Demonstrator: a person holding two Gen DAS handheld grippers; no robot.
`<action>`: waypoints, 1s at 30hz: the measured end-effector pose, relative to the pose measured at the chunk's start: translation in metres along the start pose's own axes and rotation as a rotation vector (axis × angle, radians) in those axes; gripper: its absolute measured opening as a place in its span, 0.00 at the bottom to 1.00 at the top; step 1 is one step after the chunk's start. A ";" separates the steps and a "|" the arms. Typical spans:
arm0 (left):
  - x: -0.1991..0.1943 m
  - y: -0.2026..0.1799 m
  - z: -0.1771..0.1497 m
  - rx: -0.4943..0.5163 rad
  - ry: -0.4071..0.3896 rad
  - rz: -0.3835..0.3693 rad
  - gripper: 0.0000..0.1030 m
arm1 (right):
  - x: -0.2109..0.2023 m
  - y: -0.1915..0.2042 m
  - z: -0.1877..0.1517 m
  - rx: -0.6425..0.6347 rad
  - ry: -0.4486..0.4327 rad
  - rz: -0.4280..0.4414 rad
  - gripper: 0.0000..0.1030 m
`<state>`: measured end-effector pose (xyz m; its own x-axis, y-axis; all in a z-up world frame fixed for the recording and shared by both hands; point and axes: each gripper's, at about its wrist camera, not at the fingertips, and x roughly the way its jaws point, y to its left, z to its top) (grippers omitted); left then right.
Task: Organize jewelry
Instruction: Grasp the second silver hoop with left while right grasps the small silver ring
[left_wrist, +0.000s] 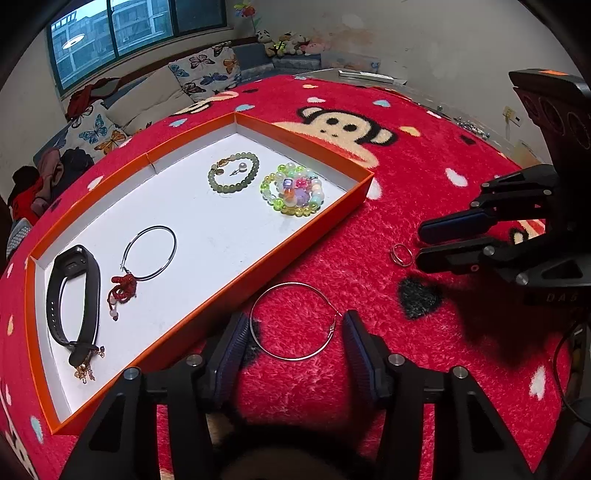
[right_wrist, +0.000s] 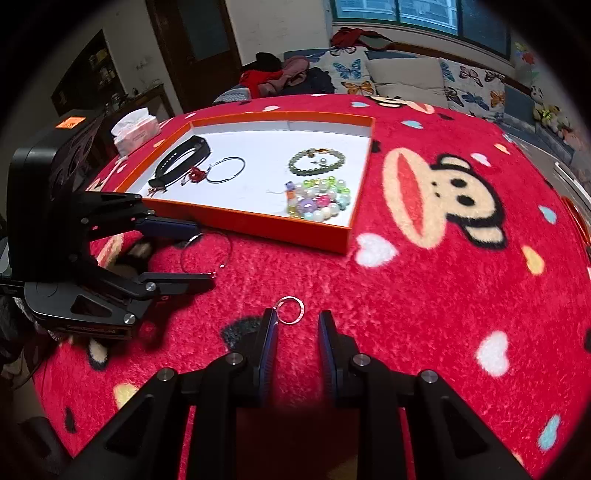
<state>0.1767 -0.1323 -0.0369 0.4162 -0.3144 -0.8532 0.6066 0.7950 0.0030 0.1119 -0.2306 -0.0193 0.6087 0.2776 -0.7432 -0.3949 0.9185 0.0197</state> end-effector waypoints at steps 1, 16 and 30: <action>0.000 0.000 0.000 0.000 -0.001 -0.001 0.51 | 0.001 0.002 0.000 -0.008 0.003 -0.004 0.25; -0.002 0.000 -0.001 0.003 -0.001 -0.008 0.50 | 0.014 0.018 0.004 -0.099 0.021 -0.084 0.25; -0.016 0.002 -0.008 -0.034 -0.022 -0.011 0.50 | 0.003 0.019 0.005 -0.078 -0.005 -0.057 0.21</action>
<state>0.1658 -0.1221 -0.0276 0.4249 -0.3345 -0.8412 0.5881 0.8084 -0.0244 0.1099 -0.2109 -0.0182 0.6350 0.2266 -0.7385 -0.4113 0.9084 -0.0749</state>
